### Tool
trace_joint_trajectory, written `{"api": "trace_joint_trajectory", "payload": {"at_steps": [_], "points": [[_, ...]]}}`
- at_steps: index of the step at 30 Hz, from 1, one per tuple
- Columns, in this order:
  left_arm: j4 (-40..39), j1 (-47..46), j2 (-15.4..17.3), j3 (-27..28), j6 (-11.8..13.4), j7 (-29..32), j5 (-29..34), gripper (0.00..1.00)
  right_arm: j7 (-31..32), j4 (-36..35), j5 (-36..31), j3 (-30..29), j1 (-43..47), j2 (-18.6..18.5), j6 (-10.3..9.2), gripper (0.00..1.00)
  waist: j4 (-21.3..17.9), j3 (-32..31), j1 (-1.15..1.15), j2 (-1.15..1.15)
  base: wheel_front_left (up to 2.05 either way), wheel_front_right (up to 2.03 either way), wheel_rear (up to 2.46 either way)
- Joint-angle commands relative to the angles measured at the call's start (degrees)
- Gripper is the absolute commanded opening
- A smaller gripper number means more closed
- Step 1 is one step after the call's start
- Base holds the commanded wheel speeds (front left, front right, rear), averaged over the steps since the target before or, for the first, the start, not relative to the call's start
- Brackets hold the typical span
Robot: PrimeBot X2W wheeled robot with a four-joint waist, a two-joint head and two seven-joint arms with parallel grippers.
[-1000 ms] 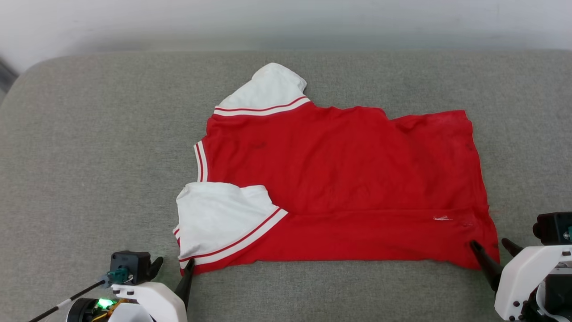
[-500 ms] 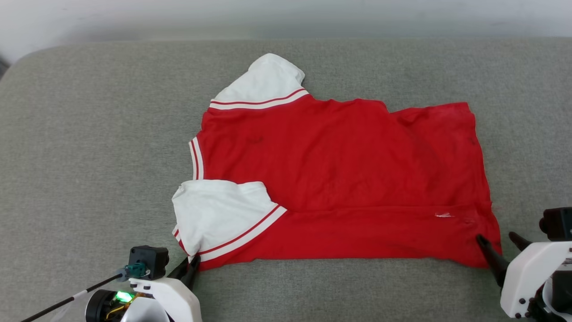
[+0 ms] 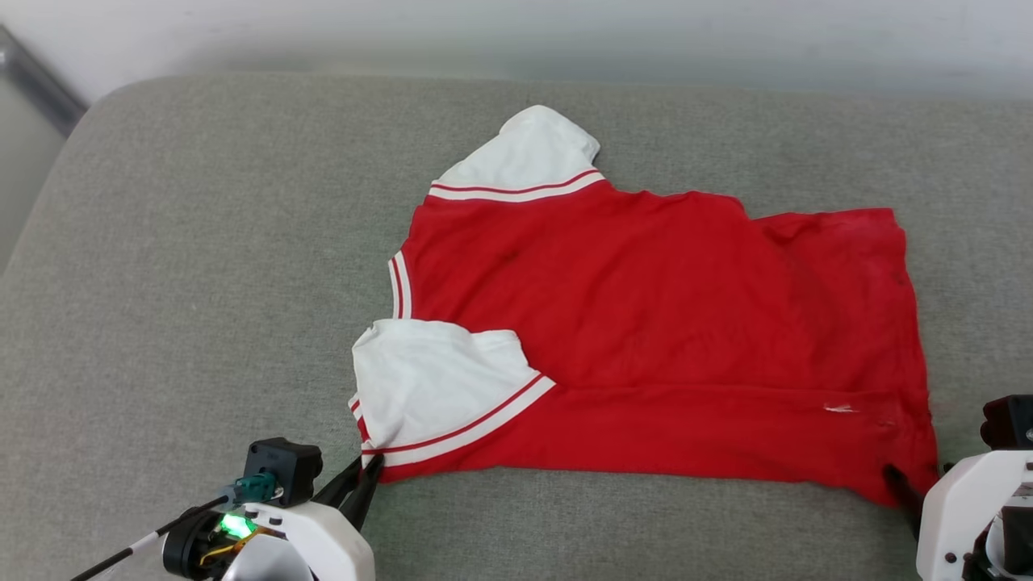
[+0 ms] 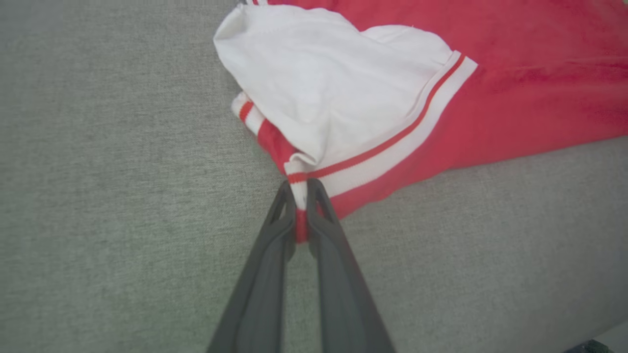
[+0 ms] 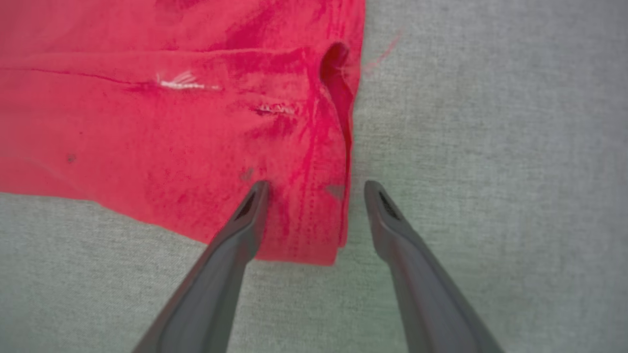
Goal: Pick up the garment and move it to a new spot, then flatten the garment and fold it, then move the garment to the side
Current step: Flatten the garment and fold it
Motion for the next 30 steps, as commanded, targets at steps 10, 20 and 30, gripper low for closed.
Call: {"api": "trace_joint_trajectory", "payload": {"at_steps": [10,20,30], "points": [[-4.12,0.06,0.39,-0.29,0.27,-0.28,0.36,0.00,0.63,5.87,-1.16,0.21,-1.30,2.20,-0.01,0.82,1.99,2.72,0.00,0.00,0.00,0.00,0.00],[-1.08,1.67,2.38,-1.79,0.51,-0.31,2.40,0.00,-1.15,6.91,-1.07,-1.58,-0.31,0.66,-0.06,0.00,0.90,-0.49,0.00,0.00,0.00,0.00,0.00],[-1.77,8.72,4.79,-1.88,0.74,0.23,0.02,0.00,2.32,0.17,1.09,-3.89,6.40,-0.29,-0.06,0.00,-0.78,-6.05,0.00,0.00,0.00,0.00,0.00]]}}
